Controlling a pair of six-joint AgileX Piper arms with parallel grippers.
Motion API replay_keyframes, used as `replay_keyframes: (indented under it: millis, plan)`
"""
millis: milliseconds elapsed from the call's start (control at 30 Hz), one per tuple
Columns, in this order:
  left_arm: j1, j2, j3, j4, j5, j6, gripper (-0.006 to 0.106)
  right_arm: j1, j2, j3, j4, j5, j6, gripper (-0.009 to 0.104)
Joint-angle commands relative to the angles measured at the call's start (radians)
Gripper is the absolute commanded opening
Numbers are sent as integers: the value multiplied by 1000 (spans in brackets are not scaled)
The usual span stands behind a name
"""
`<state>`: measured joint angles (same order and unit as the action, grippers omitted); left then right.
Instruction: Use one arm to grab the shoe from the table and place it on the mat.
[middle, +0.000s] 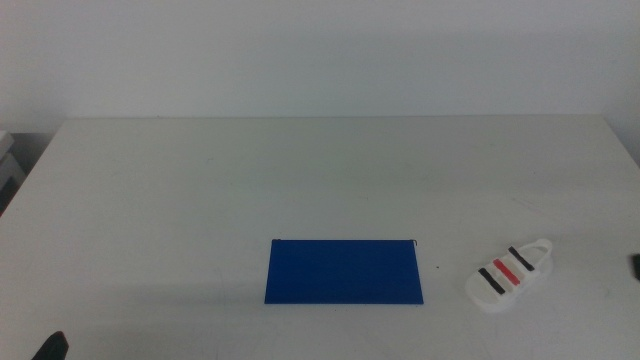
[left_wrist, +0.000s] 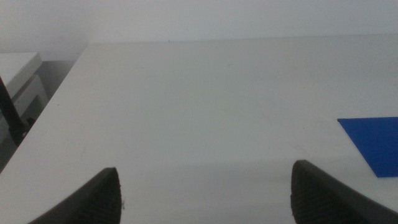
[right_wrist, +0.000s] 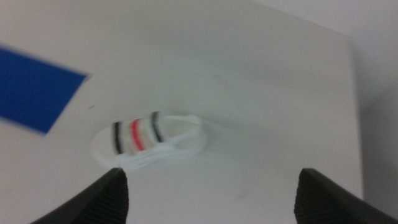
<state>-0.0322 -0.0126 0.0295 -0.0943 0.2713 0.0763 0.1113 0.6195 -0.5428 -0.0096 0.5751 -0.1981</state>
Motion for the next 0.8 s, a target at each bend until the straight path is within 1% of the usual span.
replay_keyframes:
  millis: [0, 100, 167, 233, 300, 400, 467, 600, 700, 767]
  plan:
    - [-4, -13, 7, -8, -80, -5, 94, 71, 96, -112, -35, 5, -54, 92]
    - [-4, -13, 7, -8, -80, -5, 94, 163, 215, -214, -63, 99, -106, 92]
    - [-4, -13, 7, -8, -80, -5, 94, 196, 284, -279, -74, 185, -166, 92]
    - [-4, -13, 7, -8, -80, -5, 94, 212, 350, -347, -77, 275, -256, 92]
    - [-4, -13, 7, -8, -80, -5, 94, 213, 419, -408, -77, 373, -387, 92]
    - [-4, -13, 7, -8, -80, -5, 94, 212, 505, -470, -71, 464, -584, 92]
    - [-4, -13, 7, -8, -80, -5, 94, 212, 547, -494, -52, 482, -729, 92]
    - [-4, -13, 7, -8, -80, -5, 94, 212, 614, -504, -17, 460, -984, 92]
    - [-4, -13, 7, -8, -80, -5, 94, 212, 655, -504, -12, 435, -1108, 92]
    - [-4, -13, 7, -8, -80, -5, 94, 203, 674, -506, -2, 414, -1150, 92]
